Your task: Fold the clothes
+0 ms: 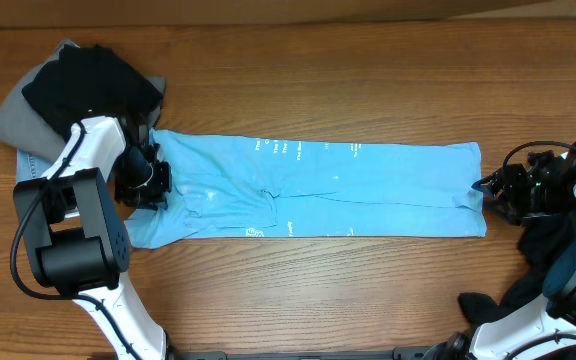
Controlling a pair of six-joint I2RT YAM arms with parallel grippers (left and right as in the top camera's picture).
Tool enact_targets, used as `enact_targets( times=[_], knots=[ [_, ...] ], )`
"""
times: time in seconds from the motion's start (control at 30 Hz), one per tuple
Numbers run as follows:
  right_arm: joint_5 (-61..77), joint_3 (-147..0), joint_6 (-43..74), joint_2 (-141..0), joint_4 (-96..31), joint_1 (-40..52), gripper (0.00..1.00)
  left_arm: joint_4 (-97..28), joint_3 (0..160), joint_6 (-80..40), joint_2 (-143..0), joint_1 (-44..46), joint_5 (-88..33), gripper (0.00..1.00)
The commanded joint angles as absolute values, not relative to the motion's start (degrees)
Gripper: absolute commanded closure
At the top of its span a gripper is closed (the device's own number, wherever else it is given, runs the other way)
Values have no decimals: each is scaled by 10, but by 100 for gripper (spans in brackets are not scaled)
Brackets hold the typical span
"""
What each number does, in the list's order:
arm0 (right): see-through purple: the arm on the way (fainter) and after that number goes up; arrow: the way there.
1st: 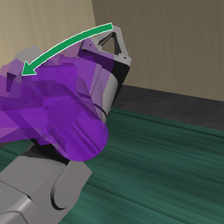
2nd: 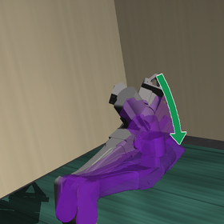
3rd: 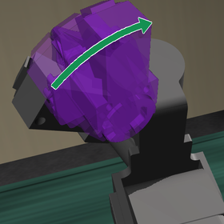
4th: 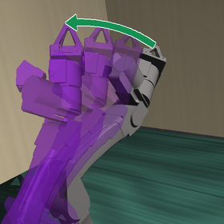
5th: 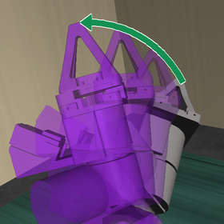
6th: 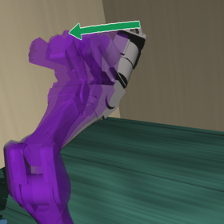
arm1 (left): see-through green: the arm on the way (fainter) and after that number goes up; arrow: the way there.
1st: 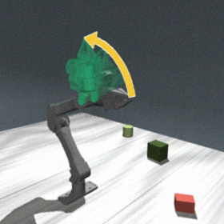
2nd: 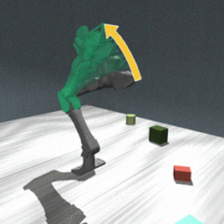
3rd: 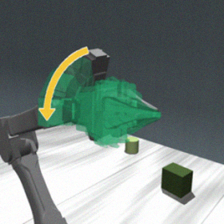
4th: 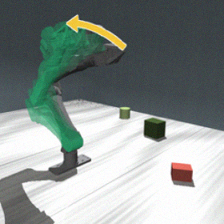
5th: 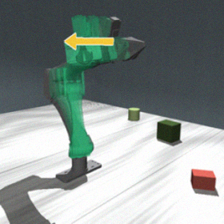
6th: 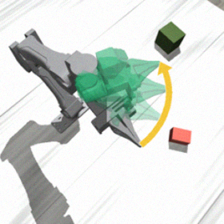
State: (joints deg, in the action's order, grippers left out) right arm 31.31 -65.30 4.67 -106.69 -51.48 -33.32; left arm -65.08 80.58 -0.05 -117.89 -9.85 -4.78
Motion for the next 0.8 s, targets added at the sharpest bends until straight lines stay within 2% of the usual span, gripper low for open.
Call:
enact_targets(
  times=[0.0, 0.03, 0.13, 0.33, 0.43, 0.77],
  knots=[
    [321, -668, 43, -1068, -512, -333, 47, -659, 835, 8, -1176, -98, -57, 75],
    [321, -668, 43, -1068, -512, -333, 47, -660, 838, 10, -1176, -98, -57, 70],
    [320, -668, 43, -1068, -513, -333, 47, -658, 838, 13, -1176, -98, -49, 67],
    [320, -668, 43, -1068, -512, -333, 47, -657, 837, 13, -1176, -98, -45, 82],
    [320, -668, 43, -1068, -512, -333, 47, -660, 837, 13, -1176, -98, -46, 95],
    [320, -668, 43, -1068, -511, -333, 47, -690, 891, 31, -1176, -97, -100, 96]
  ],
)
